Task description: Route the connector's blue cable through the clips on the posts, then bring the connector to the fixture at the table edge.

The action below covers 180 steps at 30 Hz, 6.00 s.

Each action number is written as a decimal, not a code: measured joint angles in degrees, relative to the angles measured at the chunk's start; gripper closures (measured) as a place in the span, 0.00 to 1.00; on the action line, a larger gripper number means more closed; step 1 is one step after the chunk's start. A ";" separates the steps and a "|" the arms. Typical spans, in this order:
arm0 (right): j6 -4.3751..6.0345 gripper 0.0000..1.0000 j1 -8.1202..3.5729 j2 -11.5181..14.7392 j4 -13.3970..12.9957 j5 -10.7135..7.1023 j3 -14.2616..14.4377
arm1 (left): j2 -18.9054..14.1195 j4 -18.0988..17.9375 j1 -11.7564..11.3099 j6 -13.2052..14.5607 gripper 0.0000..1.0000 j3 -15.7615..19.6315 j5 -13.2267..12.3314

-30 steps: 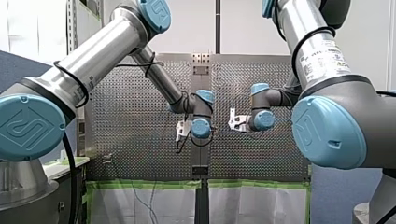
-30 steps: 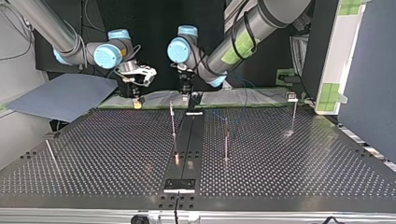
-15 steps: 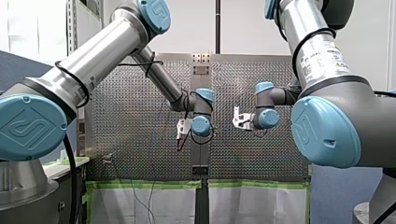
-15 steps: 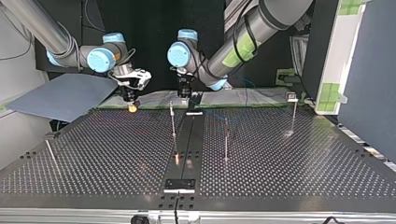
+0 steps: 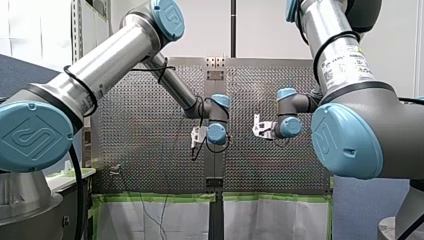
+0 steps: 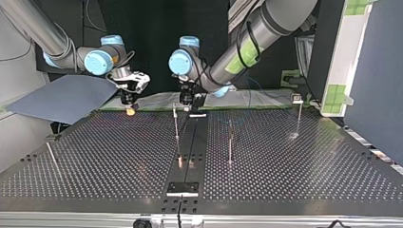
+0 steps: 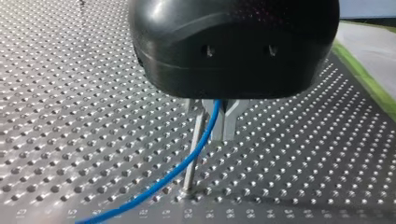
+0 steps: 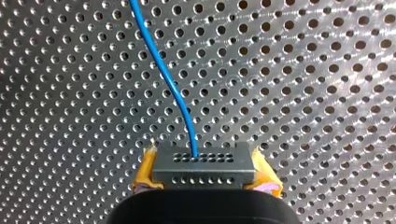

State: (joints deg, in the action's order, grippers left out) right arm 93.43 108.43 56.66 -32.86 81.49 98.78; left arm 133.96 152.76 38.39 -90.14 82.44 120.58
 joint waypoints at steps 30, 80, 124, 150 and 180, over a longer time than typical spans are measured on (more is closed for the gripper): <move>-0.15 1.00 -0.85 -1.38 -0.25 -0.04 -1.77 | 3.96 4.96 -4.23 -2.40 1.00 -8.63 -3.13; -0.49 1.00 -2.76 -7.32 1.46 -3.39 -10.98 | 3.97 5.72 -5.78 -1.44 1.00 -8.84 -3.88; -0.71 1.00 -1.80 -8.39 3.33 -4.66 -12.86 | 3.10 13.12 -3.35 3.35 0.01 -8.51 -4.67; -1.04 1.00 -1.40 -8.38 4.98 -4.66 -12.87 | -3.48 9.27 1.60 0.93 0.01 1.25 -5.02; -1.20 1.00 -1.25 -8.38 5.52 -4.66 -12.86 | -3.50 10.09 2.76 -0.67 0.01 1.48 -4.79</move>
State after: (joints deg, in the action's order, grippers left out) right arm 92.22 107.18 48.28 -27.34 76.82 85.91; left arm 130.46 162.85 41.15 -90.81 83.92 115.79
